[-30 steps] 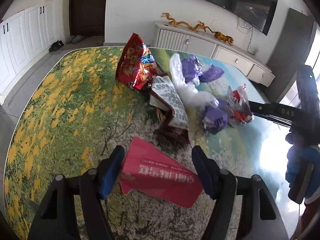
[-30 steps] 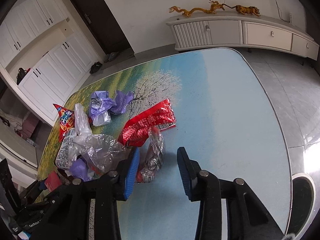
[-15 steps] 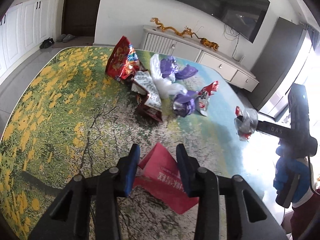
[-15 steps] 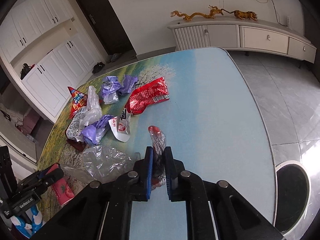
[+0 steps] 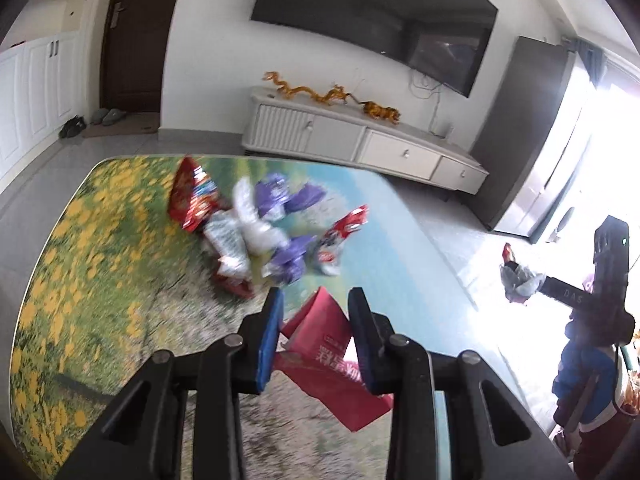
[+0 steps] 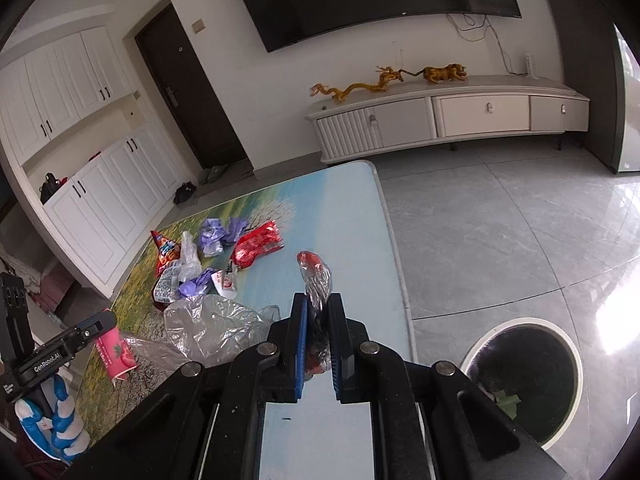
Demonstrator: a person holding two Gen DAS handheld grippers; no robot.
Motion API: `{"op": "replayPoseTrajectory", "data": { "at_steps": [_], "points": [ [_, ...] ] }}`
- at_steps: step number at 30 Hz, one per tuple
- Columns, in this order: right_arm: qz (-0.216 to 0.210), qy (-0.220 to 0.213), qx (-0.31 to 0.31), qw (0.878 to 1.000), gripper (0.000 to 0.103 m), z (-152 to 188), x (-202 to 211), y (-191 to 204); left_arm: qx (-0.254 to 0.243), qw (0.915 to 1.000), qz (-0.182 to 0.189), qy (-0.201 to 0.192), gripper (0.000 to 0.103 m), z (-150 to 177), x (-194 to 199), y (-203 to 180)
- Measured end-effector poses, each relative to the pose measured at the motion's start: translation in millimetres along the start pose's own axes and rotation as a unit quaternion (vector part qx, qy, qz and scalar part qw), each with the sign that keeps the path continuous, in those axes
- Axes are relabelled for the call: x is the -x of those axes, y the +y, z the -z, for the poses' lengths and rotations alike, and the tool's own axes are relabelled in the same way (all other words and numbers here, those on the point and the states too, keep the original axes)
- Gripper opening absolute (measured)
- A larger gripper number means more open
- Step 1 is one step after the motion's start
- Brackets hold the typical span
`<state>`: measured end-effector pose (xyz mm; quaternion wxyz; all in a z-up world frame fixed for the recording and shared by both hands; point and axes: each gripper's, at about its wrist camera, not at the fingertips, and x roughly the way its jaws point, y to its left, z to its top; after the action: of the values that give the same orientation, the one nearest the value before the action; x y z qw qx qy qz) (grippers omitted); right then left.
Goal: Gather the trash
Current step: 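Carry the pink paper and clear plastic to the bin and release both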
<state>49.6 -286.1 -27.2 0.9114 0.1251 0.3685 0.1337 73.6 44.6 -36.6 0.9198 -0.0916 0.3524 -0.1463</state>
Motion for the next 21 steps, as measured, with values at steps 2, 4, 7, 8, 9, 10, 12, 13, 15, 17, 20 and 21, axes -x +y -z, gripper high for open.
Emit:
{"op": "replayPoseTrajectory", "data": {
  "at_steps": [2,4,7,8,9,10,12,13,15,17,20,21],
  "points": [
    [0.021,-0.015,-0.007,1.000,0.010,-1,15,-17,-0.014,0.9997,0.021,-0.002,0.031,-13,-6,-21],
    [0.038,-0.026,-0.019,0.999,0.010,0,28,-37,-0.032,0.9984,0.047,-0.002,0.031,-25,-15,-48],
    [0.068,-0.038,-0.039,0.996,0.010,5,45,-69,-0.060,0.9944,0.087,0.004,0.030,-41,-36,-96],
    [0.078,-0.041,-0.046,0.995,0.010,7,50,-81,-0.071,0.9924,0.101,0.007,0.030,-46,-45,-114],
    [0.090,-0.044,-0.055,0.993,0.010,9,54,-93,-0.081,0.9903,0.112,0.011,0.030,-50,-54,-133],
    [0.101,-0.046,-0.064,0.992,0.010,11,57,-105,-0.092,0.9879,0.124,0.016,0.030,-54,-64,-153],
    [0.122,-0.047,-0.085,0.988,0.010,16,62,-130,-0.110,0.9834,0.141,0.029,0.030,-57,-86,-190],
    [0.130,-0.046,-0.095,0.986,0.010,19,63,-141,-0.117,0.9814,0.148,0.035,0.030,-58,-97,-206],
    [0.141,-0.042,-0.114,0.983,0.010,24,63,-164,-0.128,0.9770,0.162,0.053,0.030,-56,-120,-238],
    [0.148,-0.034,-0.128,0.980,0.010,29,62,-184,-0.141,0.9731,0.169,0.067,0.031,-51,-142,-267],
    [0.158,-0.022,-0.143,0.977,0.011,35,54,-205,-0.158,0.9679,0.174,0.090,0.032,-37,-172,-304],
    [0.159,-0.018,-0.149,0.976,0.013,38,51,-212,-0.162,0.9662,0.175,0.098,0.033,-32,-182,-314]
  ]
}}
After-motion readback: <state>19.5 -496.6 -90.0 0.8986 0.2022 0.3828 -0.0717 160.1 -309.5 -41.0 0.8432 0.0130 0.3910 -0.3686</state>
